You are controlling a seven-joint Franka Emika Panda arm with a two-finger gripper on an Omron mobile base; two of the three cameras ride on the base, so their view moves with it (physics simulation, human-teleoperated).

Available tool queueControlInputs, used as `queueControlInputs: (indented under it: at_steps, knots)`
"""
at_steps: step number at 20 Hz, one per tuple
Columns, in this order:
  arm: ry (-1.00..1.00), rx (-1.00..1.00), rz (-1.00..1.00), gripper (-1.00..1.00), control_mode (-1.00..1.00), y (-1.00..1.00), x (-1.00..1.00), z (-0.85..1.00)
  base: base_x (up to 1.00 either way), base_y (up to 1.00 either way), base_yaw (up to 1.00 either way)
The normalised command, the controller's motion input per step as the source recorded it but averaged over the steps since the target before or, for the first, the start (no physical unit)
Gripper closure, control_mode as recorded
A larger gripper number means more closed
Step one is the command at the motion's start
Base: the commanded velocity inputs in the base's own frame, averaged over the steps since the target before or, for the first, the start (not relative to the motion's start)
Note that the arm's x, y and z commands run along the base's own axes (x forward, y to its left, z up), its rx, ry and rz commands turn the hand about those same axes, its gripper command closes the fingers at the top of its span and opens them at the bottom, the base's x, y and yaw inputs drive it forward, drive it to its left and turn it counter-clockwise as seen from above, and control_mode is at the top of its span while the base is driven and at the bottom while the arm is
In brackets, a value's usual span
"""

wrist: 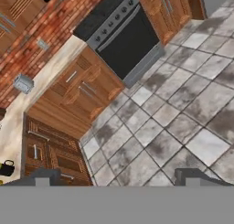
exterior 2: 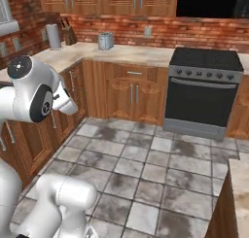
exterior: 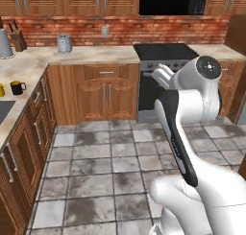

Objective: Clear the mugs and bowl far away from the sink.

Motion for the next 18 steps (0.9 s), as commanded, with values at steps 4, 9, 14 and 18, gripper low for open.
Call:
queueControlInputs:
  at_steps: [4, 9, 14, 18]
  knots:
    - [0.0, 0.0, 0.0, -1.0, 1.0, 0.0, 0.0, 0.0, 0.74, 0.0, 0.64]
    - [0.0, 0.0, 0.0, -1.0, 1.0, 0.0, 0.0, 0.0, 1.0, 0.0, 0.07]
    - [0.0, 0.0, 0.0, -1.0, 1.0, 0.0, 0.0, 0.0, 1.0, 0.0, 0.02]
    - [0.0, 0.0, 0.0, -1.0, 1.0, 0.0, 0.0, 0.0, 1.0, 0.0, 0.04]
